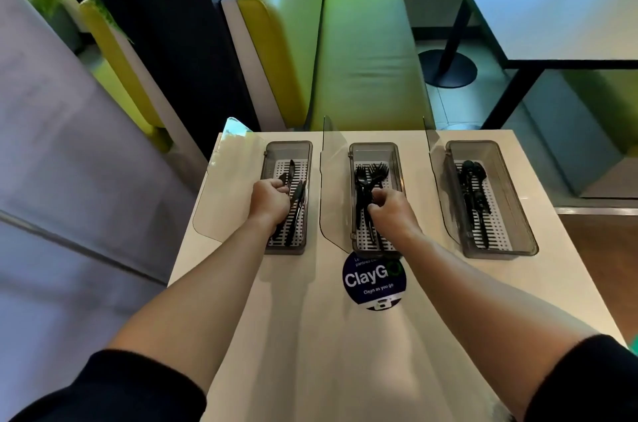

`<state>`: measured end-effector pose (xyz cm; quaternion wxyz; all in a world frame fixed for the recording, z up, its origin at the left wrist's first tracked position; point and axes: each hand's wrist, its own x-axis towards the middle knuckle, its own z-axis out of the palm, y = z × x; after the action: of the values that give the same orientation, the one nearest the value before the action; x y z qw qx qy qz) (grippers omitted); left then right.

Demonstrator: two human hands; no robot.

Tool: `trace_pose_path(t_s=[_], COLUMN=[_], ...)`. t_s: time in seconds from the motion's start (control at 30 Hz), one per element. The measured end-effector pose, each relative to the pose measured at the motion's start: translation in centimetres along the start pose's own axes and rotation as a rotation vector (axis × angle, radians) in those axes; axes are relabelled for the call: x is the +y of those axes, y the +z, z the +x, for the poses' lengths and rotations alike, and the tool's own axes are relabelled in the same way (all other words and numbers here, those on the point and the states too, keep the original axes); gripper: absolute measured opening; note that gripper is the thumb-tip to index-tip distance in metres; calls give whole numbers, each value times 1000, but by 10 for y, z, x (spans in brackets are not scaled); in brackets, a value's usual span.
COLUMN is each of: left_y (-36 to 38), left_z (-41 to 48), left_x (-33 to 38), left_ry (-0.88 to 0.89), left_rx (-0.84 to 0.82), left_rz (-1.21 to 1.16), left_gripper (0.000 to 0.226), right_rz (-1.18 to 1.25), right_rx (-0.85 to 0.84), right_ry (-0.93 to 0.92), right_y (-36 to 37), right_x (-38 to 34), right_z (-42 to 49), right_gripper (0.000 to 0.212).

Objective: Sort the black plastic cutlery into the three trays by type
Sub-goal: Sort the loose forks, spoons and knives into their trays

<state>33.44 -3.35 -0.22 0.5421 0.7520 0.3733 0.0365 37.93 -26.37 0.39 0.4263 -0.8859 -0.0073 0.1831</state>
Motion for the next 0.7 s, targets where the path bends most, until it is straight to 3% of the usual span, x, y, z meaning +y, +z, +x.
trace_pose_path(t_s=[0.27, 0.5, 0.7], left_y=[-21, -50, -42], left_z=[-27, -79, -123], left_x=[-1, 38, 73], left_ry=[70, 286, 498], left_rx=[-86, -156, -310], left_rz=[-87, -185, -171], left_gripper=[14, 18, 21], right_rz=[86, 271, 255], right_rx=[14, 1, 130], right_ry=[-64, -145, -173], right_y=[-21, -63, -106], right_x=[-10, -36, -31], right_z=[-20, -53, -99], right_gripper=[39, 17, 18])
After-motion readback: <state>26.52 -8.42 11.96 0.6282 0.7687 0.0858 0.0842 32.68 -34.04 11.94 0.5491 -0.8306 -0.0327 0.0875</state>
